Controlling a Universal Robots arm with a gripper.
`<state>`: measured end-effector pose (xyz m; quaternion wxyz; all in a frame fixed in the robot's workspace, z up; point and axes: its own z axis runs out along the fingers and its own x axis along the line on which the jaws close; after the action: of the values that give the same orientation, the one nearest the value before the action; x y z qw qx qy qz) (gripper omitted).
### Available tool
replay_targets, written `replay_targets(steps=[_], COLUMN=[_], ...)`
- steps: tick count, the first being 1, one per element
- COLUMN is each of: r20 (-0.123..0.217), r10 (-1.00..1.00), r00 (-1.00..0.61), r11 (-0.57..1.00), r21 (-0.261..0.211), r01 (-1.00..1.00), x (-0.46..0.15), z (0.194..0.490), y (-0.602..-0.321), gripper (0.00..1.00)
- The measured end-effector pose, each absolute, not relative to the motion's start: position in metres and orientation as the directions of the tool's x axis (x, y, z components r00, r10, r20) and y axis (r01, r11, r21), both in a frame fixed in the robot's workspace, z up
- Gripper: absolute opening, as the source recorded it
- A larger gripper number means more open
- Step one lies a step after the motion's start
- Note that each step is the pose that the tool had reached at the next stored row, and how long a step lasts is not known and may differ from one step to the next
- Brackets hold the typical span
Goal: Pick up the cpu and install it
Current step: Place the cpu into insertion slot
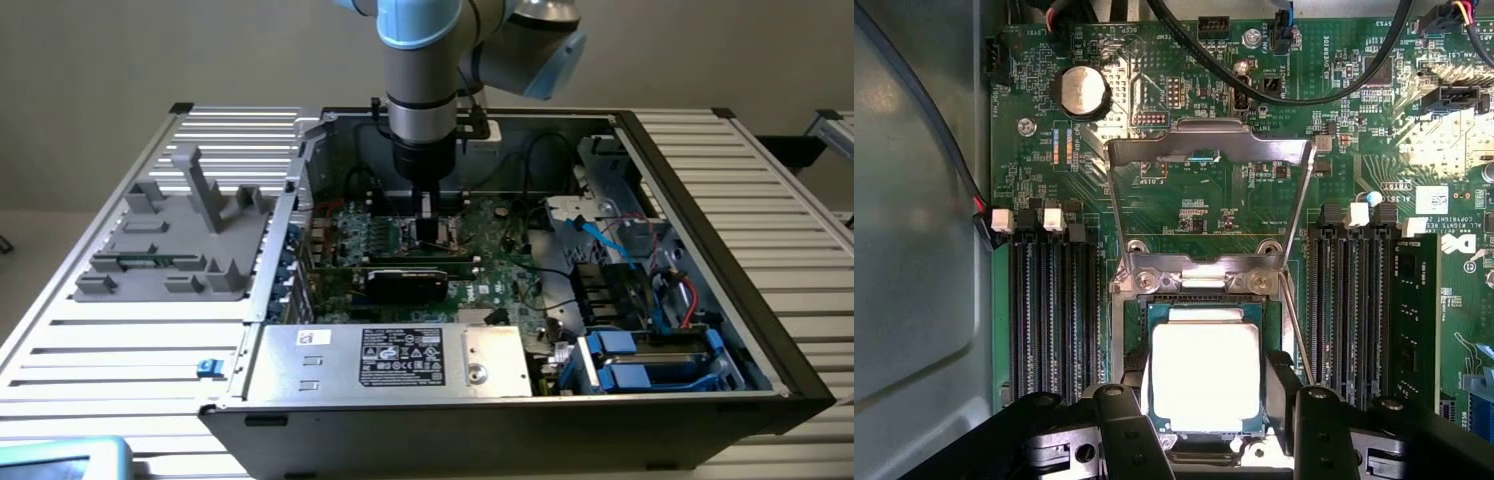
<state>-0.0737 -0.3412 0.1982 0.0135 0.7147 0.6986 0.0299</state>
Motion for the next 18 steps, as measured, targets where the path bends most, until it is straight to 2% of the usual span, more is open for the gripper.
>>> replay_targets(steps=[18], r20=[0.031], r10=[0.999], r00=[0.026], r11=[-0.028], r21=[0.061], r01=[0.998], x=[-0.0737], z=[0.1979], y=[-0.3419], gripper=[0.55])
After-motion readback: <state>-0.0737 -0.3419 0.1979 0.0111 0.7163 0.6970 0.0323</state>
